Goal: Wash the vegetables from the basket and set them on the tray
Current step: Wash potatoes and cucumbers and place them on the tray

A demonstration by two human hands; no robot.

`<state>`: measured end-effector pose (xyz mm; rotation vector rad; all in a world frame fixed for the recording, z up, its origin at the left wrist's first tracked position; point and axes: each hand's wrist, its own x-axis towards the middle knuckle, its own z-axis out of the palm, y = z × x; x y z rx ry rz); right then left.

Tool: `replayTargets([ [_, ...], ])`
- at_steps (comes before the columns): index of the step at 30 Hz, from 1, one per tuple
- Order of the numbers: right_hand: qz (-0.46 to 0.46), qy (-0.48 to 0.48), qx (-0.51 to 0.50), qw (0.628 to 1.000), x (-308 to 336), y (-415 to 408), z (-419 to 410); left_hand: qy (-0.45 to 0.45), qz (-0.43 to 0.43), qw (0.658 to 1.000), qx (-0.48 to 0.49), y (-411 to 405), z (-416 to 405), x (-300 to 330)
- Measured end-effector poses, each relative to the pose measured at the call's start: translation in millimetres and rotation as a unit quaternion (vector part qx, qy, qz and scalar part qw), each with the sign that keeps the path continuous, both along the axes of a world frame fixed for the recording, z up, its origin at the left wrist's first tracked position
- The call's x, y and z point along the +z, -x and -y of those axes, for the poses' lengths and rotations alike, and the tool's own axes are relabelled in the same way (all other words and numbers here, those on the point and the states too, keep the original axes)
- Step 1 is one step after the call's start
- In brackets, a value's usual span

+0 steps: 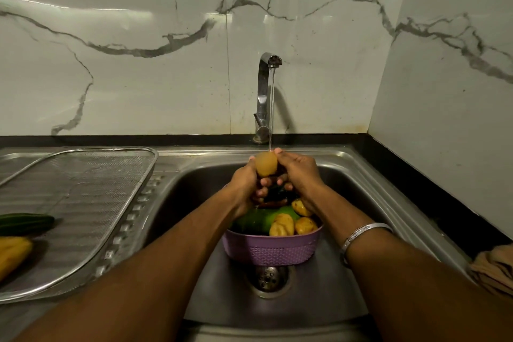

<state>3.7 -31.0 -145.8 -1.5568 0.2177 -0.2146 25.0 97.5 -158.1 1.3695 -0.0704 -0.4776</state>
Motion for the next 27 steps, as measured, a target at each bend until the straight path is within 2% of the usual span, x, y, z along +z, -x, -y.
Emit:
replayTargets([
  [2,0.005,0.001,-0.025,1.0,-1,0,0,-0.065,0.05,0.996,0.032,5,4,2],
  [5,0.002,0.007,-0.061,0.998,0,-3,-4,-0.168,0.174,0.968,0.061,2,10,-4],
  [10,0.001,-0.014,-0.104,0.995,0,-7,-1,-0.2,0.298,0.932,0.038,0,12,-13],
  [12,-0.011,-0.013,-0.12,0.993,-1,-9,2,-0.213,0.319,0.923,0.002,-3,10,-15],
  [18,-0.063,-0.007,-0.134,0.989,-4,-9,8,-0.17,0.262,0.945,-0.095,1,0,-16],
  [22,-0.092,0.033,-0.065,0.993,0,-5,5,-0.184,0.199,0.962,-0.023,-6,6,-16],
  [25,-0.082,0.084,0.032,0.993,0,0,3,-0.132,0.11,0.985,0.018,-11,10,-18],
  [27,-0.07,0.107,0.041,0.991,-4,1,6,-0.117,0.083,0.99,0.012,-9,12,-19],
])
